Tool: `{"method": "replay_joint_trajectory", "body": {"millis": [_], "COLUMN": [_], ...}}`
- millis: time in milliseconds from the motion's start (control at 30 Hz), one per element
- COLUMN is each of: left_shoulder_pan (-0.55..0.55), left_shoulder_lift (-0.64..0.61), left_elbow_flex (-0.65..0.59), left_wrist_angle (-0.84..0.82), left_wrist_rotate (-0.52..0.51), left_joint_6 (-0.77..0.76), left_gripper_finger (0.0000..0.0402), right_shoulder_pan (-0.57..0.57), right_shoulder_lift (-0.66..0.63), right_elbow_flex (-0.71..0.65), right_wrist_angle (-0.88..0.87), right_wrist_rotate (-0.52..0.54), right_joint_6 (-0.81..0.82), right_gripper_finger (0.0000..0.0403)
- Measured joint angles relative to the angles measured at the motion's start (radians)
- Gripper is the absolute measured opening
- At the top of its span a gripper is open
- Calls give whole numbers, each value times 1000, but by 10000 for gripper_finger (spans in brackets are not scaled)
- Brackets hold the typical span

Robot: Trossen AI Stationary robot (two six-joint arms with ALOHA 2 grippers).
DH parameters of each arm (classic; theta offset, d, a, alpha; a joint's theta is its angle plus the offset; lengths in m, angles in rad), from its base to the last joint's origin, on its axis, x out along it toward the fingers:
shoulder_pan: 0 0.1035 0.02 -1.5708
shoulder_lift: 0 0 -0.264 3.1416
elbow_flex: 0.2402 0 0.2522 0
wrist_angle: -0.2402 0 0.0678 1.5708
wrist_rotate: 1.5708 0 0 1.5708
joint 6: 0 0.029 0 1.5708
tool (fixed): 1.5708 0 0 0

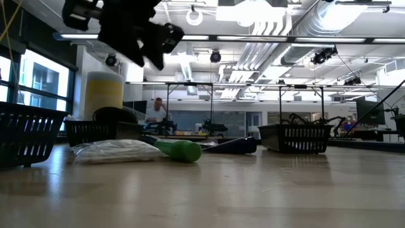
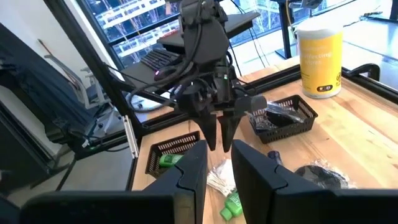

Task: Pick & Place Travel size toiletries
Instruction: Put the green shampoo into the bottom left black basket

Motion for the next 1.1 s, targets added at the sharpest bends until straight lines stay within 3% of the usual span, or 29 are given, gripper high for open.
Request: {"method": "replay_joint_trajectory", "body": {"millis": [200,433,867,1100], "left_shoulder_pan": [0,-46,-90,-91], "left_shoulder_lift": [0,16,237,335], "left_elbow_flex": [2,9,232,298], "left_wrist_angle": [117,197,-32,-69], "left_wrist_rotate": [17,-14,-18,-6], "left_joint_6": [5,116,266,316], "left_gripper_finger": [145,145,145,145], "right_shoulder_pan": [0,0,0,0], "right_shoulder_lift": [0,0,0,0], "right_elbow_flex": [0,0,0,0], "right_wrist_angle": [15,24,29,28], "right_wrist_rotate": [-1,0,0,-26], "right_joint_6": [2,1,-1,-1], "right_gripper_finger": [66,66,66,66]}}
